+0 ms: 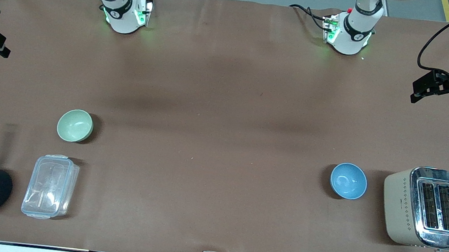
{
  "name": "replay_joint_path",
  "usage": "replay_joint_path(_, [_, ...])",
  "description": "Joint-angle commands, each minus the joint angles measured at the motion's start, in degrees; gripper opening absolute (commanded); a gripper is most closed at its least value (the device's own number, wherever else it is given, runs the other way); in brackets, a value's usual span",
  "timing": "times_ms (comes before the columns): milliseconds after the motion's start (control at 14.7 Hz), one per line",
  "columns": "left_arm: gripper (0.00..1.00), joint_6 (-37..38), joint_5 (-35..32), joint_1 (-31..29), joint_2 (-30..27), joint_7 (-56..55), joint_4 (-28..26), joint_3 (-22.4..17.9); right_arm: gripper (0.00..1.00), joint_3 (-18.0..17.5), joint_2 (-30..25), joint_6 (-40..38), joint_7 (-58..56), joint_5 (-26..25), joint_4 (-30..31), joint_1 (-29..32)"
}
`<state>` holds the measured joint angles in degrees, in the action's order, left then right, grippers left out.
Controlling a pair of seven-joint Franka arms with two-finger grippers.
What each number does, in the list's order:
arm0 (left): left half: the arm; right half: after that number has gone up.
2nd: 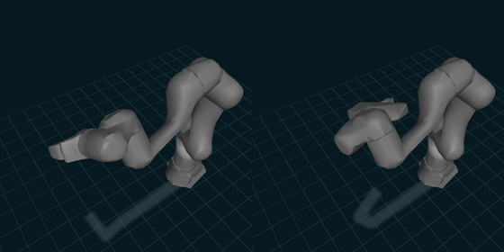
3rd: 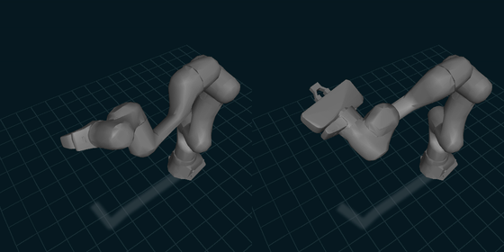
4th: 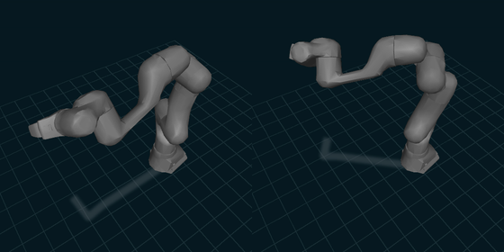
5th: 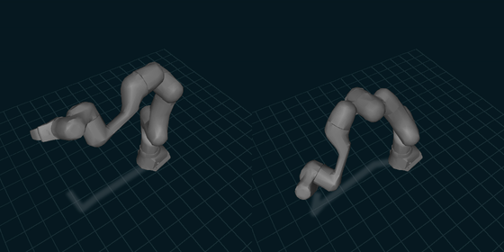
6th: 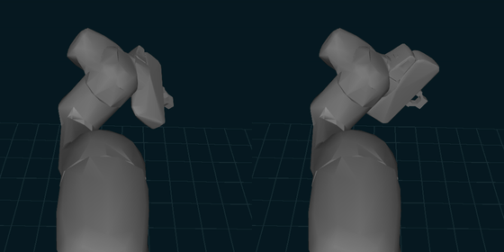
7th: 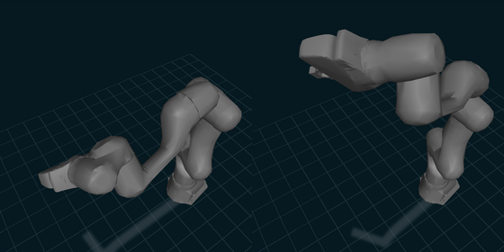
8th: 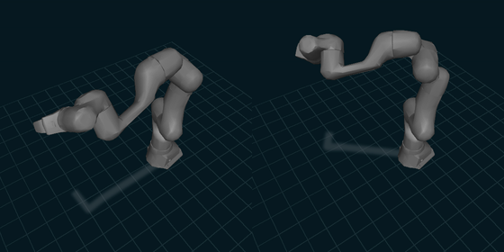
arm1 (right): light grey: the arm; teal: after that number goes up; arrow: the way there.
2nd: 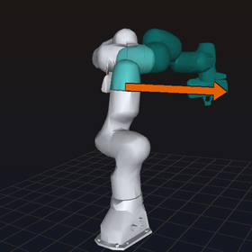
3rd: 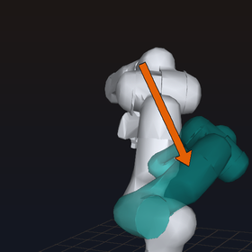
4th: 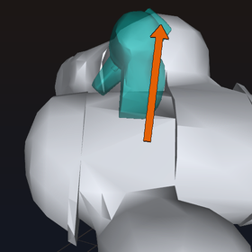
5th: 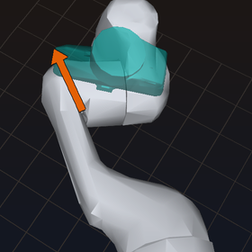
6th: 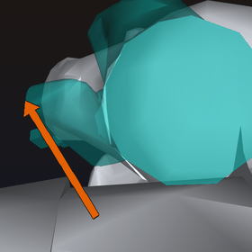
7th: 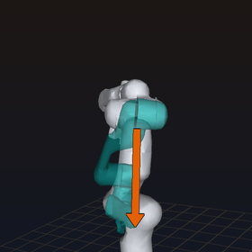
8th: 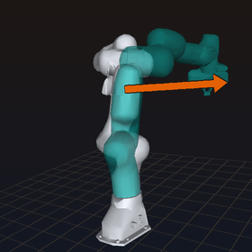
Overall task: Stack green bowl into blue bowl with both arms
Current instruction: 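Lower the right gripper to the green bowl while the left gripper reaches the blue bowl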
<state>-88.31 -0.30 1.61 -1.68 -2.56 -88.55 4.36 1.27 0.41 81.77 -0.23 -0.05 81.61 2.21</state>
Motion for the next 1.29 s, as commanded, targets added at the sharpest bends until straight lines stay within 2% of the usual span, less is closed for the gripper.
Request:
replay_joint_path(0, [1.0,0.42,0.74,0.06,-0.6,0.97,0.31,0.04,1.0,-0.04,-1.2,0.23,-0.56,-0.74,1.01,0.07])
replay_joint_path(340, [1.0,0.33,0.22,-0.29,1.58,1.33,0.49,-0.14,1.0,-0.04,-1.2,0.23,-0.65,-0.74,1.01,0.07])
replay_joint_path(544, [1.0,-0.71,0.57,-0.38,6.23,1.24,1.54,-0.32,1.0,0.05,-1.2,0.23,-0.56,-0.74,1.01,0.07])
replay_joint_path(748, [1.0,-5.19,-0.13,0.41,10.19,0.89,0.84,-0.05,1.0,0.05,-1.2,0.15,-0.99,-0.66,1.36,0.24])
replay_joint_path(884, [1.0,-7.13,-0.22,0.23,13.35,0.89,0.75,-0.05,1.0,0.23,-0.59,-0.64,-6.32,-0.66,2.59,1.73])
replay_joint_path(1020, [1.0,-9.5,-1.36,0.41,16.69,-0.07,0.66,-0.14,1.0,0.23,-0.58,0.84,-7.76,-0.66,6.44,3.49])
replay_joint_path(1224, [1.0,-18.7,-3.56,0.5,20.22,-0.86,-3.45,-0.05,1.0,0.23,-1.02,16.43,-8.47,-0.66,22.4,5.25])
